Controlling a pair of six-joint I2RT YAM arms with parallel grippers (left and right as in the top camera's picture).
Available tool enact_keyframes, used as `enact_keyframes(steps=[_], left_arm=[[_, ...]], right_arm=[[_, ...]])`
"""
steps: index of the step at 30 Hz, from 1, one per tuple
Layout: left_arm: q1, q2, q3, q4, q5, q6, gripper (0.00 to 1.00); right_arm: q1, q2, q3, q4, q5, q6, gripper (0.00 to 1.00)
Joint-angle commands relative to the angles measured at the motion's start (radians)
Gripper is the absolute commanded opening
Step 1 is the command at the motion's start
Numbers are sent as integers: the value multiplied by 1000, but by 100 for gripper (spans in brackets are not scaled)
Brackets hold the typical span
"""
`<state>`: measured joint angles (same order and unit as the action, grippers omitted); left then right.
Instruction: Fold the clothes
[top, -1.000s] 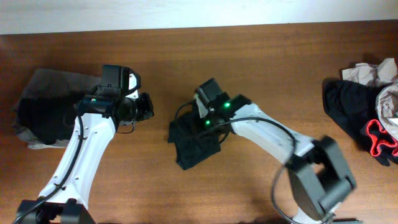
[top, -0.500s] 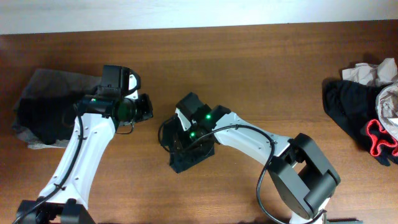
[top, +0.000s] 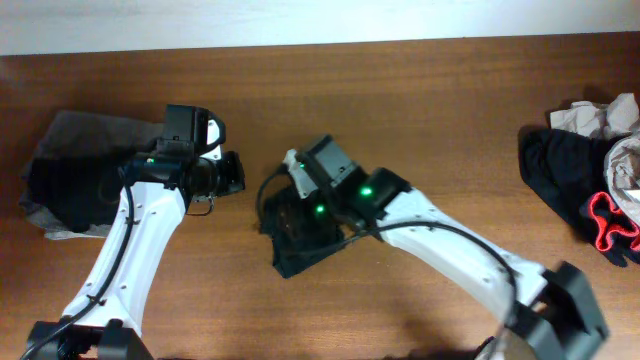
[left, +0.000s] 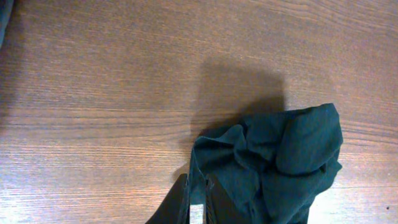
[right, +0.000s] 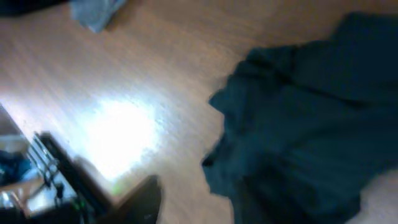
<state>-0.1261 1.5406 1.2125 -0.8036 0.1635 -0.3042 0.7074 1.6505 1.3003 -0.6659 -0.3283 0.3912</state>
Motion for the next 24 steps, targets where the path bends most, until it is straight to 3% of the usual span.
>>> enact_keyframes(steps=[1, 7, 13, 24], left_arm=[[-11, -19, 5, 16, 10, 59, 10], [-97, -16, 3, 135, 130, 242, 10], [-210, 61, 3, 253, 129, 367, 9], [-227, 296, 3, 321, 182, 441, 9]], right_arm=[[-82, -29, 13, -39, 117, 137, 27], [-179, 11, 11, -89, 80, 202, 5], [-158, 102, 8, -101, 32, 283, 4], [-161, 149, 5, -98, 29, 351, 4]])
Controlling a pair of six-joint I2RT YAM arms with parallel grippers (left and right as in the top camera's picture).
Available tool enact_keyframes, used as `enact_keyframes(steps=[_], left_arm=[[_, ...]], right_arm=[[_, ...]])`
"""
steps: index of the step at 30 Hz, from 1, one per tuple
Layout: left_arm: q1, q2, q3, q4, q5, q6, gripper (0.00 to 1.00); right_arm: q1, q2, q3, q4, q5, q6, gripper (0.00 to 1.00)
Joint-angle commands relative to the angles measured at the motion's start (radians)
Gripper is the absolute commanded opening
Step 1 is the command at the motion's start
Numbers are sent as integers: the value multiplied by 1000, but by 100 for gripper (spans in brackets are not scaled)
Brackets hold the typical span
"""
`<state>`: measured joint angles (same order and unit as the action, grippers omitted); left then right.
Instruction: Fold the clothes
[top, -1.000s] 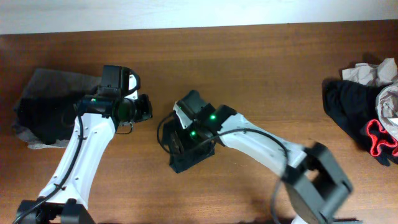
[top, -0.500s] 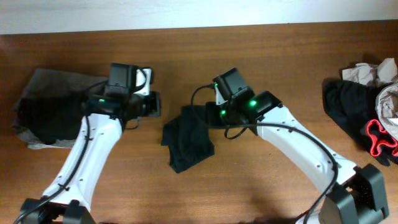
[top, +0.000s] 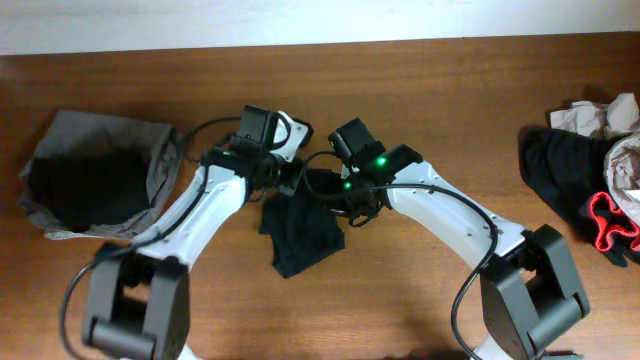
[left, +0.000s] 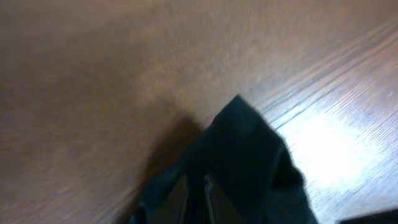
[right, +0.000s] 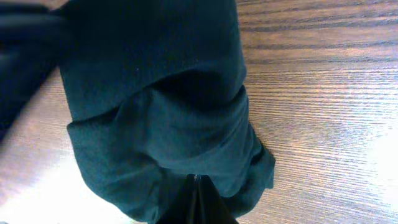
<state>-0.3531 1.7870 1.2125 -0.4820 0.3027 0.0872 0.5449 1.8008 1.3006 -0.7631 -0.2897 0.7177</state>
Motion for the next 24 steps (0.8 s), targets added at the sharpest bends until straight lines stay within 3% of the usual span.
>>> enact_keyframes(steps=[1, 3, 5, 9, 15, 17, 21, 24], left_arm=[[0, 66, 3, -7, 43, 50, 8], [0, 90, 3, -37, 42, 56, 8], [2, 96, 3, -96, 32, 64, 0], [10, 93, 4, -223, -61, -15, 1], [10, 92, 8, -263, -135, -50, 4], [10, 92, 22, -263, -135, -50, 7], [10, 86, 78, -290, -135, -50, 12], [10, 80, 142, -341, -135, -50, 15]], right_arm=[[-2, -2, 5, -1, -10, 24, 4], [-9, -2, 5, -2, -10, 24, 4], [-20, -2, 5, -8, -9, 23, 4], [-42, -2, 5, -11, -10, 20, 4], [-43, -2, 5, -4, -9, -35, 5], [-44, -2, 5, -5, -9, -102, 13], [-51, -2, 5, -22, -13, -309, 50], [-70, -2, 5, -46, -16, -412, 66]])
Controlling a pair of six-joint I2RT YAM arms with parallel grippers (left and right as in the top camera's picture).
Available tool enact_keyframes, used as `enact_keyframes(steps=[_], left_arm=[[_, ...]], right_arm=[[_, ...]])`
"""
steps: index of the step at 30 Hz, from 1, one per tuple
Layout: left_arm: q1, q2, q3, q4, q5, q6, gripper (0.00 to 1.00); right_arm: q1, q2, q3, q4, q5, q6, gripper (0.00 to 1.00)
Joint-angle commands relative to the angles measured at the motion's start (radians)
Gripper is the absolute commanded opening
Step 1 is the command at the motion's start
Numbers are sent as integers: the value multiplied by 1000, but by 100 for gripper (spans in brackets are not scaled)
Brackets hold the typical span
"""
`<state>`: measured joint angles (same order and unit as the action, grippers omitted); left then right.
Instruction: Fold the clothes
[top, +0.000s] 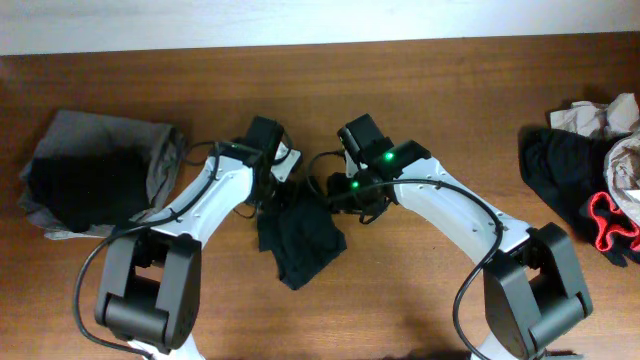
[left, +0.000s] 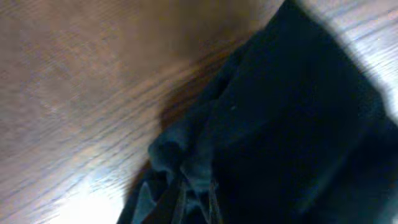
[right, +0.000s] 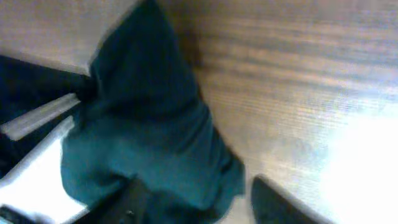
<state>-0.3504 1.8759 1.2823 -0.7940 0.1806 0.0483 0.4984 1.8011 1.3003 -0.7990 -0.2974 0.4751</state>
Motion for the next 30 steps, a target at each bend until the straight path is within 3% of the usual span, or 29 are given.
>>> enact_keyframes(steps=[1, 3, 8, 12, 15, 16, 17, 18, 21, 24, 27, 30], left_arm=[[7, -9, 91, -45, -13, -11, 15], [7, -10, 150, -99, -14, -10, 15], [7, -13, 251, -214, -24, -33, 17], [8, -13, 274, -287, -13, -108, 24], [15, -13, 274, -326, 38, -134, 37], [19, -13, 274, -329, 68, -134, 50], [26, -13, 274, -326, 122, -134, 78], [31, -13, 274, -322, 178, -134, 100], [52, -14, 275, -301, 270, -113, 98], [96, -16, 296, -314, 270, -154, 66], [171, -45, 310, -346, 268, -190, 50], [259, -108, 309, -391, 259, -182, 50]], right_arm=[[-29, -2, 5, -10, -10, -193, 69], [-43, 2, 5, -3, -32, -265, 77], [-71, 6, 5, 2, -84, -344, 78], [-147, 6, 5, 3, -21, -280, 78], [-241, 6, 5, -12, -64, -273, 80], [-265, 6, 5, -20, -81, -273, 80], [-301, 6, 5, -37, -108, -280, 80], [-323, 6, 5, -49, -120, -288, 80], [-378, 6, 5, -78, -119, -296, 80], [-410, 6, 5, -102, -122, -316, 80], [-414, 6, 5, -111, -123, -330, 80], [-413, 6, 5, -111, -124, -338, 80]])
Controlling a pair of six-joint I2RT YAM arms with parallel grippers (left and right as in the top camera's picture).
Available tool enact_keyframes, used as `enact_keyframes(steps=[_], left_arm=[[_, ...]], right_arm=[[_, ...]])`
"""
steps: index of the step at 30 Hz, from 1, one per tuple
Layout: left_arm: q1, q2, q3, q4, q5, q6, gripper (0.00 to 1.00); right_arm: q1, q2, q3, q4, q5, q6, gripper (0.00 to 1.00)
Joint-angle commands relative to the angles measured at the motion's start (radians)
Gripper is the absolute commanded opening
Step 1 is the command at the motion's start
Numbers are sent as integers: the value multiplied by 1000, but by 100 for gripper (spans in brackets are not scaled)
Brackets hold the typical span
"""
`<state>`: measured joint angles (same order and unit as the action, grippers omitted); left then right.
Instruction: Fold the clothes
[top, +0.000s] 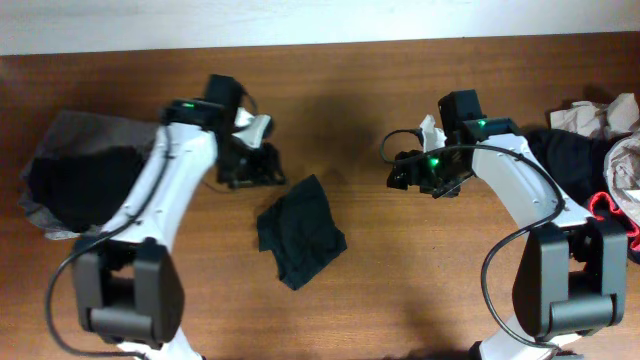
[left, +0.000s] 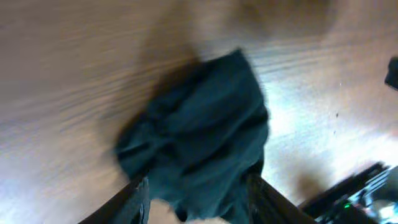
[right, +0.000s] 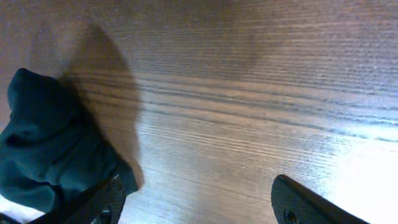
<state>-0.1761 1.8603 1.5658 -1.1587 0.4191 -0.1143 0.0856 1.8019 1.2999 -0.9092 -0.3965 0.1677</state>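
A small dark teal garment (top: 300, 237) lies crumpled on the wooden table, near the middle. It also shows in the left wrist view (left: 199, 137) and at the left edge of the right wrist view (right: 50, 143). My left gripper (top: 255, 165) hovers open just up and left of it, nothing between its fingers (left: 134, 199). My right gripper (top: 415, 172) is open well to the right of the garment, over bare wood, with wide-spread fingers (right: 311, 202).
A grey and black pile of clothes (top: 90, 170) lies at the left edge of the table. At the right edge sits another heap (top: 590, 170) of black, red and pale cloth. The table's back edge (top: 320, 42) meets a white wall.
Both grippers have let go of the teal garment and opened. The left one has drawn back up and left, the right one far to the right. The garment lies in the same spot.
At first the left gripper stood left of the teal garment and the right arm was over it. Then both grippers were shut on its upper edge. A moment later they were still at that edge. Now both are open and apart, the garment lying loose.
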Motion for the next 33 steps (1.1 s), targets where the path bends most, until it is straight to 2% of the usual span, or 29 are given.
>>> enact_keyframes(steps=[1, 4, 7, 11, 14, 17, 21, 23, 25, 27, 28, 30, 33], left_arm=[[111, -117, 26, -40, 2, -19, 49], [193, -222, 0, -80, -29, -20, 51], [224, -328, -98, -53, 42, -21, 68], [225, -430, -319, 77, 217, -69, 79], [225, -457, -529, 216, 306, -164, 82], [224, -454, -755, 416, 452, -293, 82], [224, -454, -925, 595, 472, -429, 82], [224, -454, -966, 644, 468, -457, 82], [224, -454, -990, 662, 441, -490, 84], [224, -454, -1005, 661, 393, -521, 87], [224, -454, -1014, 662, 367, -557, 93], [224, -454, -1023, 674, 320, -619, 97], [209, -454, -1025, 693, 280, -685, 96]], right_arm=[[0, 5, 6, 0, -27, -38, 80], [0, 4, 6, 1, -49, -50, 80], [0, -1, 6, 8, -77, -63, 80], [15, -16, 6, 16, -101, -64, 81], [64, -27, 6, 14, -105, -64, 83], [148, -27, 6, 12, -88, -54, 72], [206, -27, 6, 47, -74, 54, 39], [220, -27, 6, 70, -75, 100, 20], [234, -27, 6, 89, -87, 130, 7], [256, -27, 6, 114, -118, 133, 4], [280, -27, 6, 127, -116, 170, 4], [318, -27, 6, 151, -109, 207, 4], [351, -26, 6, 163, -35, 293, 4]])
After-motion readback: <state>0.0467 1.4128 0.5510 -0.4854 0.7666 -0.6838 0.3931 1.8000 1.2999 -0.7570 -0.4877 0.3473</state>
